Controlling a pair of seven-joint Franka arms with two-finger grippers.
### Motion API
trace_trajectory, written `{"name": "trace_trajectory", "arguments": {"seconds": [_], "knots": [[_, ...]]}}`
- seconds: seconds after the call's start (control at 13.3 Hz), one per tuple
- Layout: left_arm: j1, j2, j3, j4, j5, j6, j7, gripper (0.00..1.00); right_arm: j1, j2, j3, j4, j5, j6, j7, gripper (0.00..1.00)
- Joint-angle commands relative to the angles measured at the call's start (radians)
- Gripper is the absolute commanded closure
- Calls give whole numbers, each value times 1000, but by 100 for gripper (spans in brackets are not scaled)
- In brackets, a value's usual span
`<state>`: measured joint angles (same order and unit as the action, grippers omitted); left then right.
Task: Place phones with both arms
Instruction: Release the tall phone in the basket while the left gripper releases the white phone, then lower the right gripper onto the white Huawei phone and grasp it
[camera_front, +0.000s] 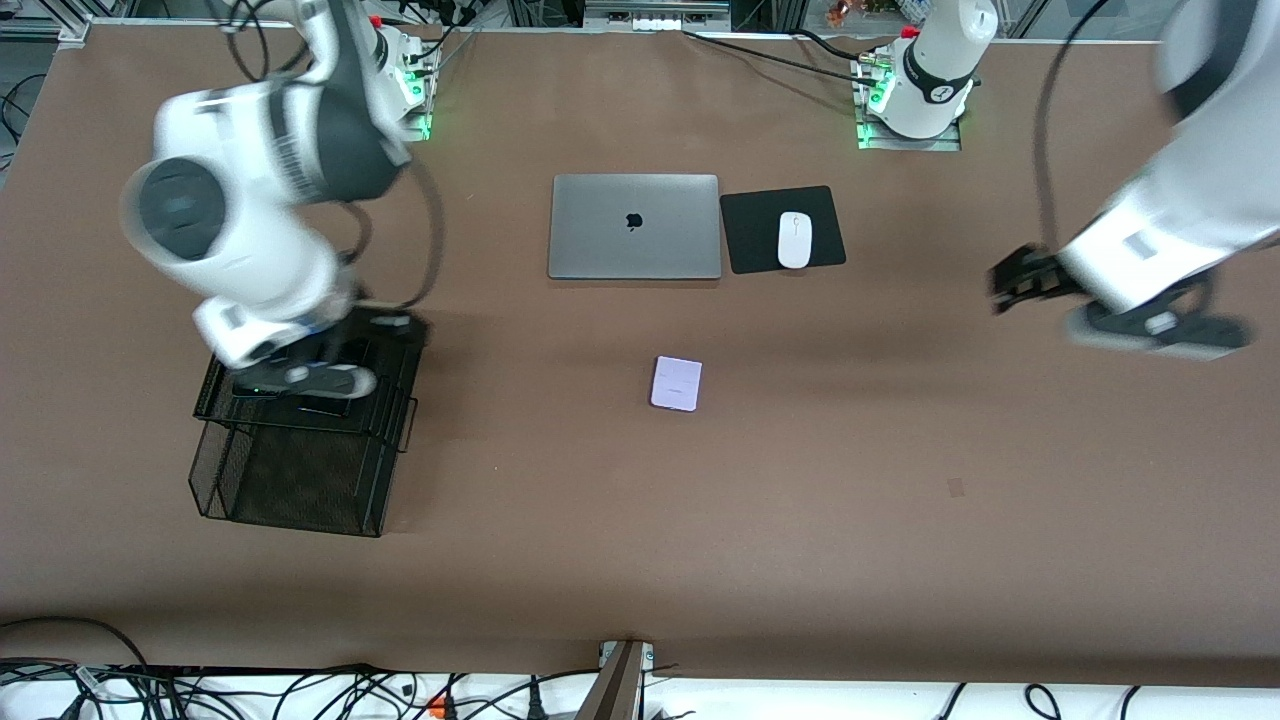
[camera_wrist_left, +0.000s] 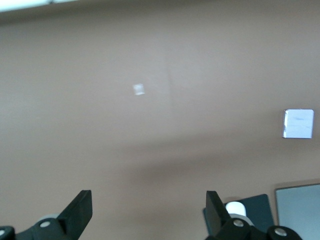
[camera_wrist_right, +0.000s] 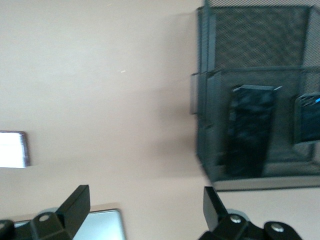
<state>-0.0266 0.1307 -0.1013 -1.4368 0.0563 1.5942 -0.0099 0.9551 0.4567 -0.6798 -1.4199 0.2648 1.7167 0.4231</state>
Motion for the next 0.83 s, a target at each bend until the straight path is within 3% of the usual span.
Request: {"name": "trace_trajectory", "arguments": {"seconds": [0.0,0.23,0.45,0.75], "knots": [[16,-224,26,-301,-16,105,27,0,63,124,32,126,31,33,232,0],[51,-223,17,-309,-13,106,18,0,64,218,161,229,37,136,484,0],[47,-200,12,-292,-13,107,-5,0,80,319,241,303,36,236,630,0],[45,-200,-5,-278,-9,98,-10,0,129,446,256,309,33,385,704,0]]}}
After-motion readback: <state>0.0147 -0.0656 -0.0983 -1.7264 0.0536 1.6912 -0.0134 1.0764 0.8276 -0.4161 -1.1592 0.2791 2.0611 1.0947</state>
